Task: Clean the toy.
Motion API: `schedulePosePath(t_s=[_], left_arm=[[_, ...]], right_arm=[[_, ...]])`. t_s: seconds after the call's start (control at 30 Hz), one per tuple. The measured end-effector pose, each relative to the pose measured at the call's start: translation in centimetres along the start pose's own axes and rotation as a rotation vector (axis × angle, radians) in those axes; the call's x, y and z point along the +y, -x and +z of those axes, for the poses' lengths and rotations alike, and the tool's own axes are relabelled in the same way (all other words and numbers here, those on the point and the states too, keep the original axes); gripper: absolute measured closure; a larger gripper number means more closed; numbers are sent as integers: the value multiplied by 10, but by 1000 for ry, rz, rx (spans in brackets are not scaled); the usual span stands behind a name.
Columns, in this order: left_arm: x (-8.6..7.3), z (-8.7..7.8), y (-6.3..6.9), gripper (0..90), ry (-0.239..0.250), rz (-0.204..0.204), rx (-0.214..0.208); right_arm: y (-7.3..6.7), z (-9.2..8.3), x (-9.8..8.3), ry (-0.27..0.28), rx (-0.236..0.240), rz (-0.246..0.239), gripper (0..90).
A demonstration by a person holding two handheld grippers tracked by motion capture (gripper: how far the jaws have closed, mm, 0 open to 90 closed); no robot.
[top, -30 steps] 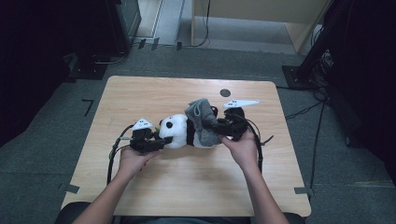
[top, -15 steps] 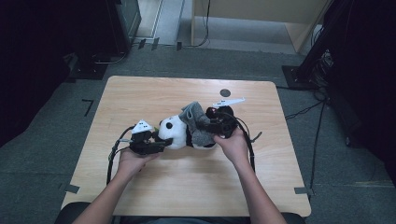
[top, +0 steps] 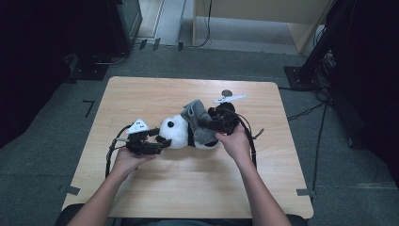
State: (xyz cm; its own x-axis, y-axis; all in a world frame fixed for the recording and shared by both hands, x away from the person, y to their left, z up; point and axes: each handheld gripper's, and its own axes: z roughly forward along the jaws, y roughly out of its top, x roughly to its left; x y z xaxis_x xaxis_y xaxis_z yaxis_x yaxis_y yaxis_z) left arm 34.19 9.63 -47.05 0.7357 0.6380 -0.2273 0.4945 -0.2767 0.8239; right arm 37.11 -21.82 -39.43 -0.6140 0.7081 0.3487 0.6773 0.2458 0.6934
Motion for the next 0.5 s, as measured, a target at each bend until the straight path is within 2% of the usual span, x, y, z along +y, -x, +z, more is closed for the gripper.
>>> schedulePosePath(t_s=[0.1, 0.17, 0.27, 0.4, 0.5], left_arm=[[-2, 0, -7, 232, -7, -4, -9], [-3, 0, -10, 235, 5, 2, -15], [-3, 3, -14, 235, 14, -6, -25], [-3, 8, -17, 233, 16, 5, -30], [-2, 11, -20, 233, 40, 6, -45]], right_arm=[[2, 1, 5, -7, -6, 5, 755], [4, 3, 9, -11, -10, 4, 754], [8, 5, 14, -19, -12, 22, 754], [15, 8, 22, -30, -12, 32, 753], [20, 11, 28, -44, -16, 41, 753]])
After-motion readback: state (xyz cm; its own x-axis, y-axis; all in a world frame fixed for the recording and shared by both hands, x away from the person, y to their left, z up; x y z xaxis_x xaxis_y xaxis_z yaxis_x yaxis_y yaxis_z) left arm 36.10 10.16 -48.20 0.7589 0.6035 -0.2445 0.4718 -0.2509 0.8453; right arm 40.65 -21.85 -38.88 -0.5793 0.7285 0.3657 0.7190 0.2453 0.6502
